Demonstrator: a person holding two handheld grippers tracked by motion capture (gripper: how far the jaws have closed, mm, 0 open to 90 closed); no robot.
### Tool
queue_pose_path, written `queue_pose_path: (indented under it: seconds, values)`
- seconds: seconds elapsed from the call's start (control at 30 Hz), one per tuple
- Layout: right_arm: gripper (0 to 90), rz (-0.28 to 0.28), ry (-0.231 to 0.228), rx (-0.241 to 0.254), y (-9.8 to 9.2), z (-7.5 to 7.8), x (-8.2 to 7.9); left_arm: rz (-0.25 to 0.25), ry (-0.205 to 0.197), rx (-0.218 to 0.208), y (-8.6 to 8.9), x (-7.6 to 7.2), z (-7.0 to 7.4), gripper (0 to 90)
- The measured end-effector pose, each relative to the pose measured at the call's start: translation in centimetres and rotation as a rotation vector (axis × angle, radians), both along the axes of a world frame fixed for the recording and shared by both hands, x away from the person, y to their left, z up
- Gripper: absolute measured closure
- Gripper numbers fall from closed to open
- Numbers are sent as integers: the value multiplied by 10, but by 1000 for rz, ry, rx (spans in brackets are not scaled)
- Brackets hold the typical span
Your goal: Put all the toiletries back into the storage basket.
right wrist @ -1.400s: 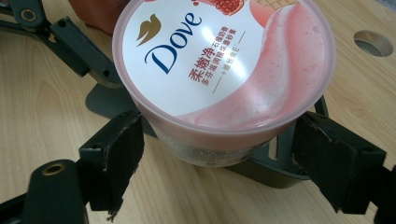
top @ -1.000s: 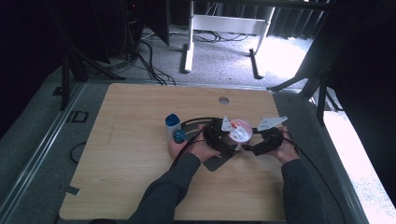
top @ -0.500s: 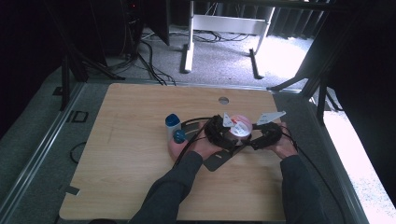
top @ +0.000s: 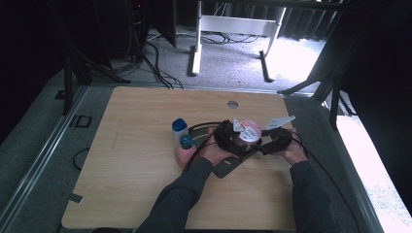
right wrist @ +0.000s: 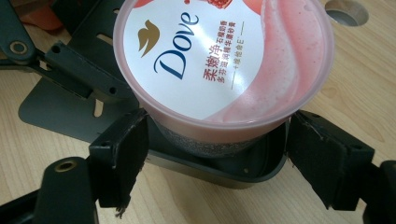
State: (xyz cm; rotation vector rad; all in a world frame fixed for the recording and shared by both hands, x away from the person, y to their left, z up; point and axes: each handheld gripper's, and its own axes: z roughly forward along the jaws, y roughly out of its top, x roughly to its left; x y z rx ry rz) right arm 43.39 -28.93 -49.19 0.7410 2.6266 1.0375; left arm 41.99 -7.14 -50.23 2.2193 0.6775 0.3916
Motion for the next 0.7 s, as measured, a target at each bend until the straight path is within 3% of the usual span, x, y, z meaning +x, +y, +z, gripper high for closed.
queue_pose_path:
  seconds: [0.7]
  values:
    - [229,-5,31,-63,0,-12,3,-3,38,34,-7,4,-14,175]
